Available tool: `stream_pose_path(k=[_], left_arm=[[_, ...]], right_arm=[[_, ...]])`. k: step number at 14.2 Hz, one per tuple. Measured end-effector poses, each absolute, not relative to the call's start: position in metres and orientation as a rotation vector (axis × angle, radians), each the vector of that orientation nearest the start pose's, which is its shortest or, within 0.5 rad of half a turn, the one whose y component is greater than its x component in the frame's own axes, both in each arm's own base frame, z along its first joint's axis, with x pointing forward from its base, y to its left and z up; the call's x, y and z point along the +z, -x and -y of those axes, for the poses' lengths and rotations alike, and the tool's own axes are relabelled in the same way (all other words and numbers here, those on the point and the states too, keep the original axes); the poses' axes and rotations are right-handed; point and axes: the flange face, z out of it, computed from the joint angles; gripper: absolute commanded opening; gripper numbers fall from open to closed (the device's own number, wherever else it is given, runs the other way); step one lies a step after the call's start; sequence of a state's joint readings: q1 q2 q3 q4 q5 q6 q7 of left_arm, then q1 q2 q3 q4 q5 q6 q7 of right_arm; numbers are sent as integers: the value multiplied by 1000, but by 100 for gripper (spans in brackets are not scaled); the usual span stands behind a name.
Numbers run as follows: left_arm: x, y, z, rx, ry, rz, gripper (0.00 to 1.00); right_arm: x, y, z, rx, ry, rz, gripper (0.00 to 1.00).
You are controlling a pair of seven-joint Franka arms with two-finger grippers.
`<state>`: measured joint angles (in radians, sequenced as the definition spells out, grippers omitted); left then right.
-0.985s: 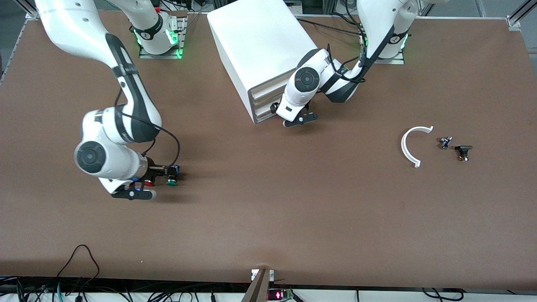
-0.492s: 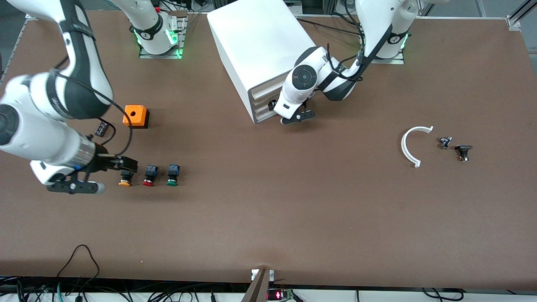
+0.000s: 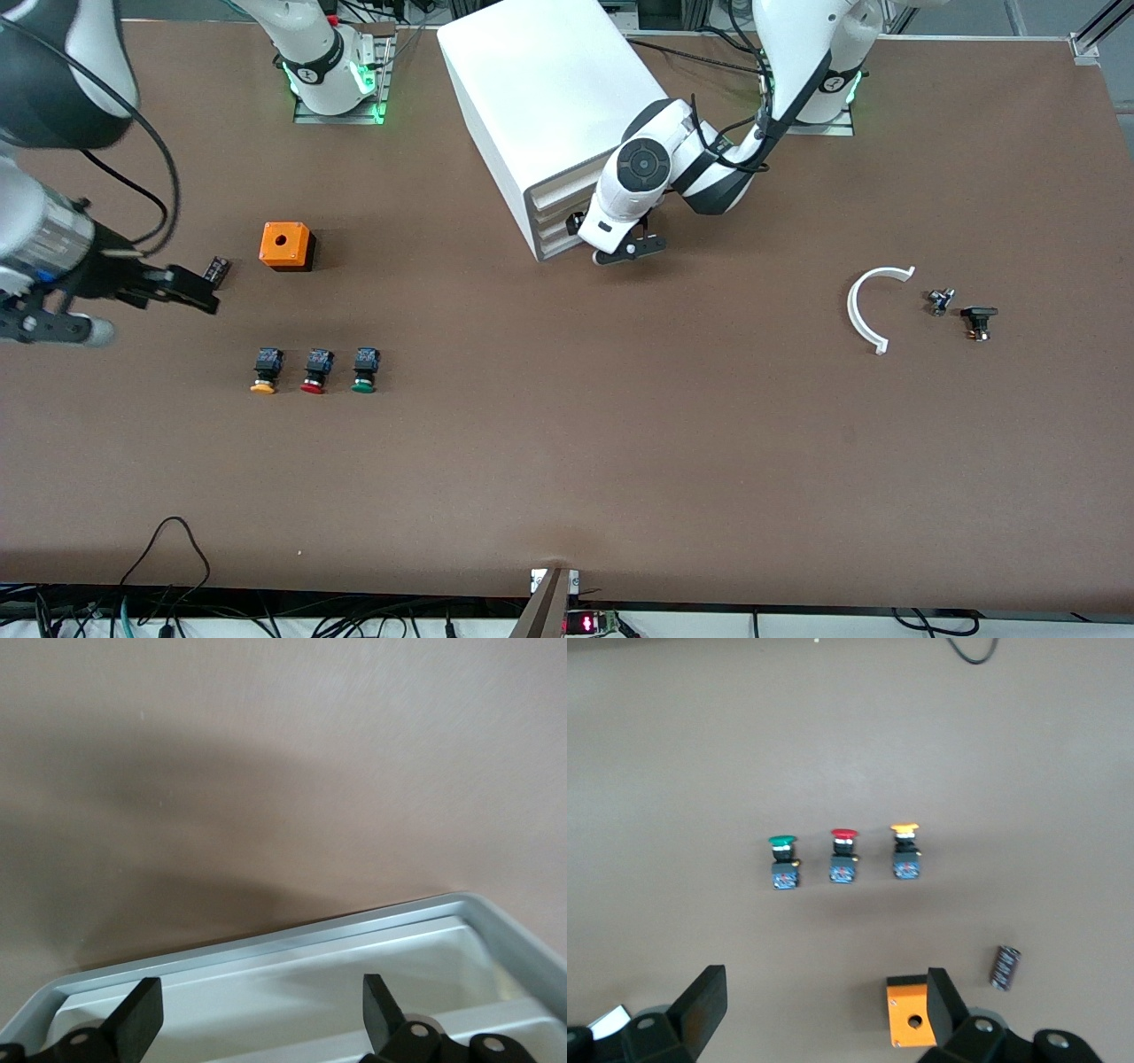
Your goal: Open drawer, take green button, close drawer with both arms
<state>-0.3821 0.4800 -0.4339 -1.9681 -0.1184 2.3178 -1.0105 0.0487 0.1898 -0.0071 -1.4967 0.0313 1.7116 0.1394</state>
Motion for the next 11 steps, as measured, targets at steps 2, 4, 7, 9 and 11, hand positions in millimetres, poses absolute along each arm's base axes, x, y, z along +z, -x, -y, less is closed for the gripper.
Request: stream_pose_path(k=[2,4,7,9,11], left_arm=[[267,-448,428,476,3161,486,99],[300,-483,408,500,3159,460,99],[352,-530,362,450,3163,398,99],[389,-551,327,459,3152,336,99],[429,-566,295,464,3165,228,99]], right_arm=[[579,-600,-21,-59,3121,-157,100],[593,-578,-26,-74,3133,-138,100],[596,-552,-30,-62,3139,-122,100],[595,-540,-30,-55,3141,-121,100],[598,-530,-30,-60,3142,-120,100]])
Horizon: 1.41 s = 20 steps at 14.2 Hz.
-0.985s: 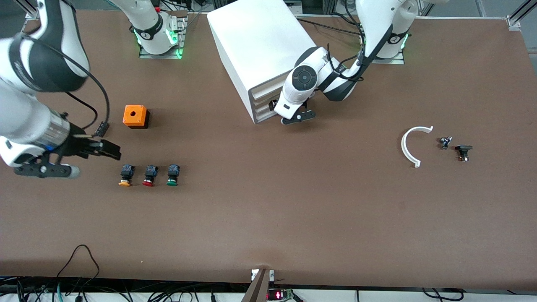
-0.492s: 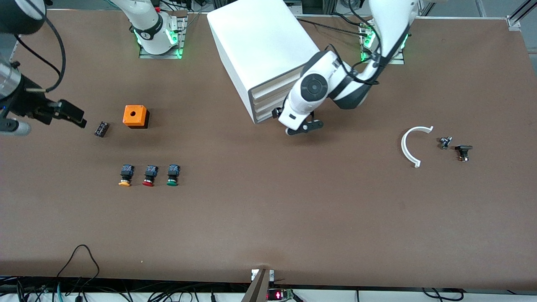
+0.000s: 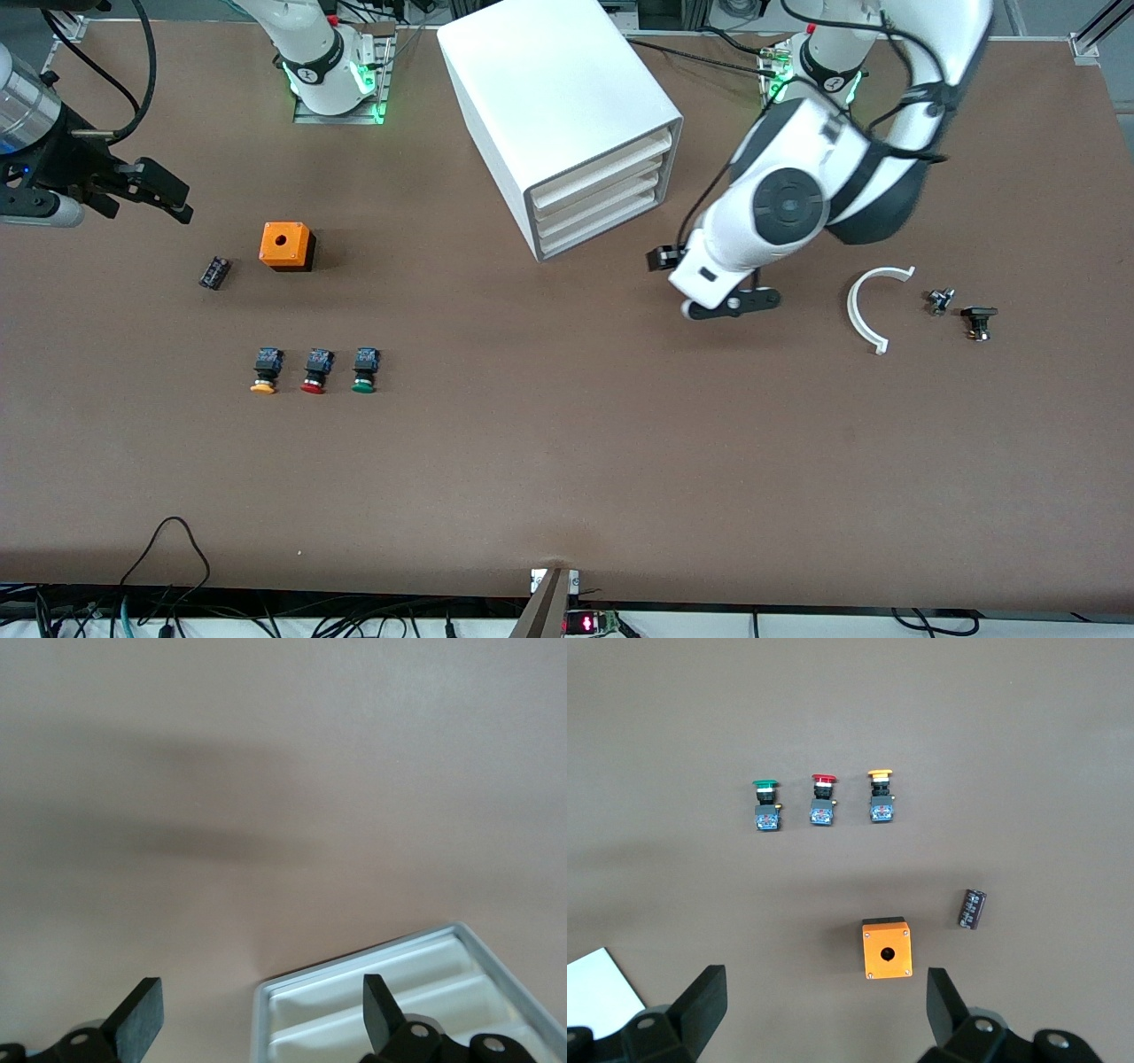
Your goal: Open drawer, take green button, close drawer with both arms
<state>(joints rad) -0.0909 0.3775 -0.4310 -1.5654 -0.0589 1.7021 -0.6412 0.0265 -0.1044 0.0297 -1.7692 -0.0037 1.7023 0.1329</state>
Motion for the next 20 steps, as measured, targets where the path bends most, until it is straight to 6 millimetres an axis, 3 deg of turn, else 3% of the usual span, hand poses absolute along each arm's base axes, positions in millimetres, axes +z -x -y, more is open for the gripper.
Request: stream_pose_path(k=[4,7,9,10,12,16,20], left_arm=[[494,-582,232,344,3200,-82,100],[538,-588,142,218,3185,-323,100],[553,-582,82,183,3173,-346,100],[557,-576,61,172,3172,-330,100],[568,-563,45,115,3171,-307,100],[586,-536,40,41,3127,-267,100],[588,-531,33,45,3127,-208,100]], right_arm=[[603,-516,-31,-52,3144,-120,100],[602,-517,-31,-42,3143,-145,100],[607,-520,-32,-57,3142,-145,100],[609,-524,-32,-57,3141,-145,100],[607,-533,-30,-42,3141,-151,100],[605,-544,-29,-37,3141,-145,100],[614,-552,-30,-55,3139,-142,100]])
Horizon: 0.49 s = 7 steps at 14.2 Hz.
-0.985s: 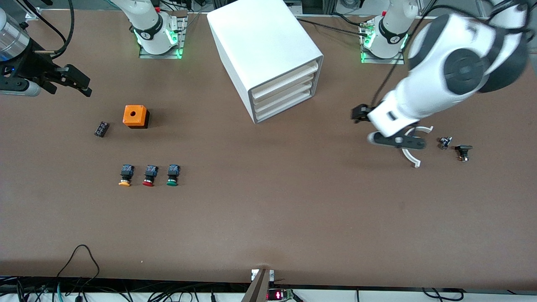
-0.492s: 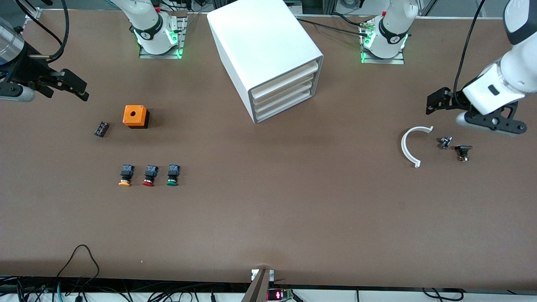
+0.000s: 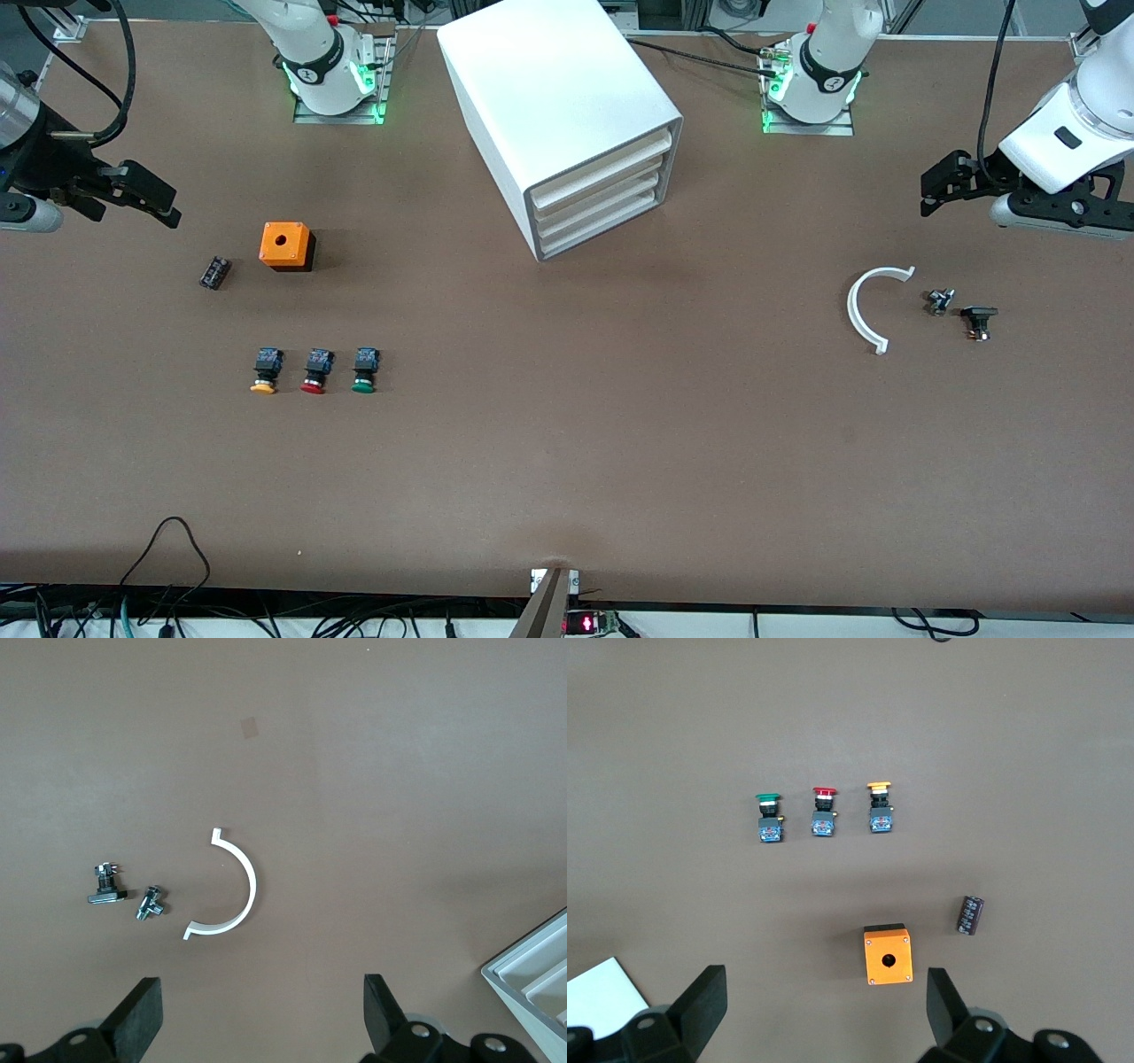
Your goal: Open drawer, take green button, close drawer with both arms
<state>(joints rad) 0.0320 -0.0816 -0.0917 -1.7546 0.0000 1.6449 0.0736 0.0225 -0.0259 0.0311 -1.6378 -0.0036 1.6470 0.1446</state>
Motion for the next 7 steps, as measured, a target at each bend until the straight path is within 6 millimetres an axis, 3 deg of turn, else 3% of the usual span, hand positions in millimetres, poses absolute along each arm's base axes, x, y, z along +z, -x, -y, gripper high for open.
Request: stream_pose_path(k=[7], left_arm=[[588,-531,29,46,3129,-179,100]], right_arm=[[613,-554,-30,-40,3140,-139,100]])
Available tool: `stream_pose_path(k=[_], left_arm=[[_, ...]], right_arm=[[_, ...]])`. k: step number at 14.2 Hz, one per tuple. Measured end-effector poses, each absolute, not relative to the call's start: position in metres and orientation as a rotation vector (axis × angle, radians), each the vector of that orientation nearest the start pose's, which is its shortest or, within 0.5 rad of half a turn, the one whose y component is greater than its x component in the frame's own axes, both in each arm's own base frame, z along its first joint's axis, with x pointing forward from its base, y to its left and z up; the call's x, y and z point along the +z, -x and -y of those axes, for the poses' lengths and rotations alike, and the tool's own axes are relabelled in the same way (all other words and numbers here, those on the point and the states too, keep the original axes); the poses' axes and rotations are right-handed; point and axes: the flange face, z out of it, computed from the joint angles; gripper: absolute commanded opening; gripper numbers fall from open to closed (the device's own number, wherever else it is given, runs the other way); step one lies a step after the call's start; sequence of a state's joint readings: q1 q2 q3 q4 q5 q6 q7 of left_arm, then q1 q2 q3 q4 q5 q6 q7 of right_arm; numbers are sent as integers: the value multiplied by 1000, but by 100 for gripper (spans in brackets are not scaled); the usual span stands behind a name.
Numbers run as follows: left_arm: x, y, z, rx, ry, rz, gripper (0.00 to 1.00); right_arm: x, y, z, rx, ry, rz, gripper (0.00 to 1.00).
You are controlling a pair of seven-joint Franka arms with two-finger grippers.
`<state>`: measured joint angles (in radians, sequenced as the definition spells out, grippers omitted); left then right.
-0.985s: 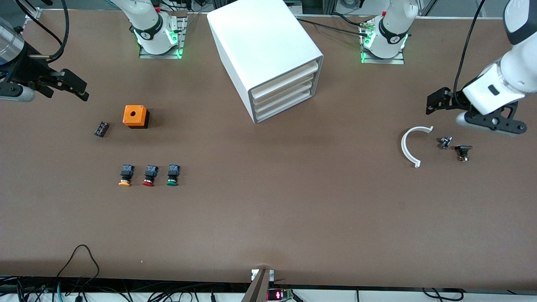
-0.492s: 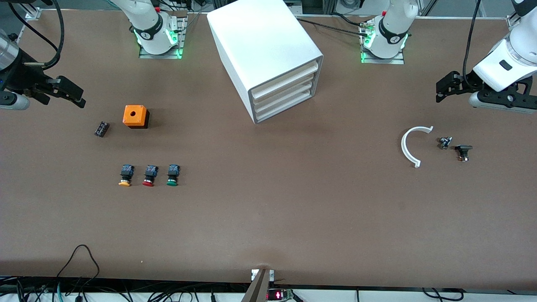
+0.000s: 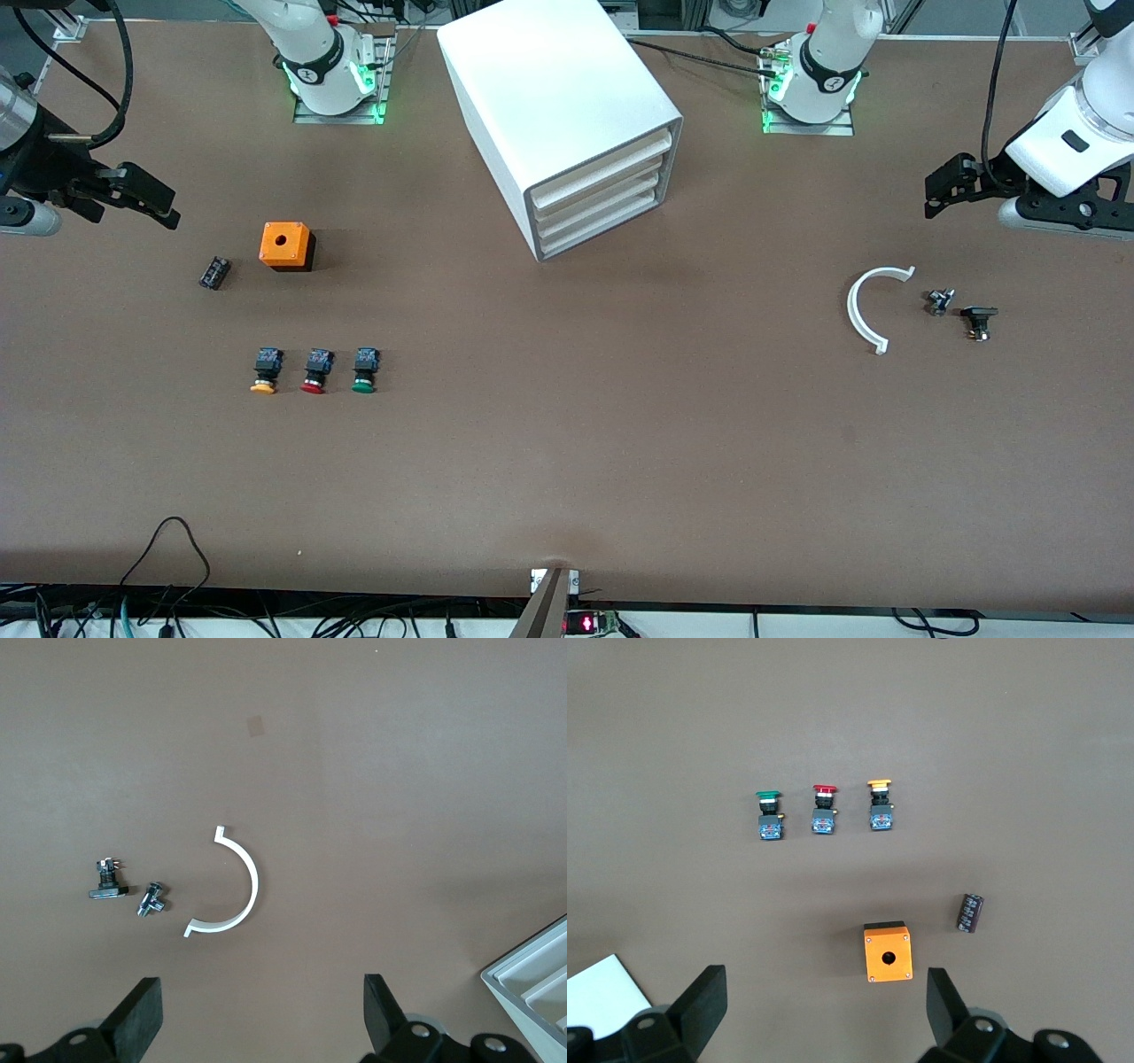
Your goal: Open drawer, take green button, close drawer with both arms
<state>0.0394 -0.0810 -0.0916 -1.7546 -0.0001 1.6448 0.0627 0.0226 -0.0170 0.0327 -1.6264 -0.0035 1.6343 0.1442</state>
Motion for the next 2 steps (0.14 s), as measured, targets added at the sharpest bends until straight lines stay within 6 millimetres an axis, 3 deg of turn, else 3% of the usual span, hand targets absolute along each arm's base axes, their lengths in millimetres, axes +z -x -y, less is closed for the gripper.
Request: stream_pose_path(k=[2], left_arm=[[588,-531,29,46,3129,-179,100]], right_arm=[[613,-553,-31,-34,3140,-138,100]])
